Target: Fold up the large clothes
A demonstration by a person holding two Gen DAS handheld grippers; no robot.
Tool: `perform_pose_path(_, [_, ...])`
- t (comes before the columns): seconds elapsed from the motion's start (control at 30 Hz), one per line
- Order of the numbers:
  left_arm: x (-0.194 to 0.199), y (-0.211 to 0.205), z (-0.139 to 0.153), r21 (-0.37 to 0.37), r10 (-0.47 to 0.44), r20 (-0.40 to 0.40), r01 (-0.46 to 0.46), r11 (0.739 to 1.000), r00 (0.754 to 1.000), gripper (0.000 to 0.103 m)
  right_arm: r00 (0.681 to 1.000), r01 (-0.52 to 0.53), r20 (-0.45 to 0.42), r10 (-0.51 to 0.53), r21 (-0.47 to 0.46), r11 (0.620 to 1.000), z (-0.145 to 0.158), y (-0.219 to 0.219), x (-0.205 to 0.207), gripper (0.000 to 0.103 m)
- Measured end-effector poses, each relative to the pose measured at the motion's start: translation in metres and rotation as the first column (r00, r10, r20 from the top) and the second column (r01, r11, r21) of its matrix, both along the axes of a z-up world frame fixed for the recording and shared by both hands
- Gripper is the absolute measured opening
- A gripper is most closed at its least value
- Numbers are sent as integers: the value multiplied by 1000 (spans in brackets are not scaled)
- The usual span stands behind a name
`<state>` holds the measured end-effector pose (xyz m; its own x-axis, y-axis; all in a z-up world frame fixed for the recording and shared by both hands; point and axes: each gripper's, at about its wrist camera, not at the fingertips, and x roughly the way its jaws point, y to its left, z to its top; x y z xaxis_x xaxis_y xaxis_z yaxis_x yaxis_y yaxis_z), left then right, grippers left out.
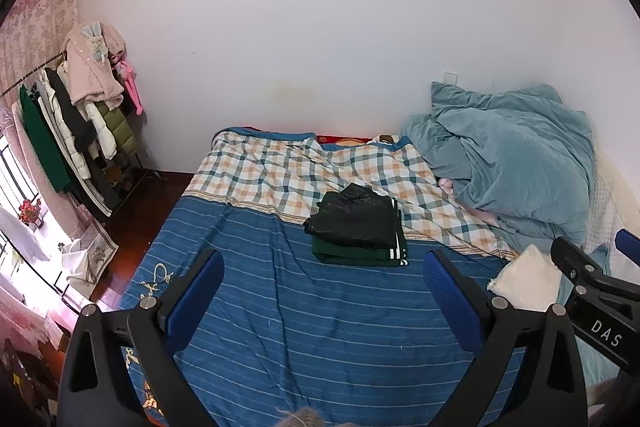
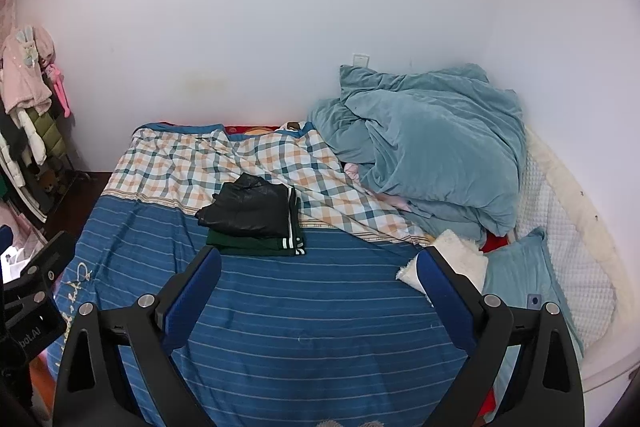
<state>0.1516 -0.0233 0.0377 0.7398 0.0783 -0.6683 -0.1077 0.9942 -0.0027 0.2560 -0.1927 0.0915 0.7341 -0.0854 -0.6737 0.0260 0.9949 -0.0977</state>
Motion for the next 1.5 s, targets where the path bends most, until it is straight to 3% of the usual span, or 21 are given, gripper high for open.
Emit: perform_pose_path(1.5, [-6, 4, 16, -5, 6, 21, -6, 1000, 1000, 102, 999, -30, 20, 30, 19, 999, 3, 6, -19, 100])
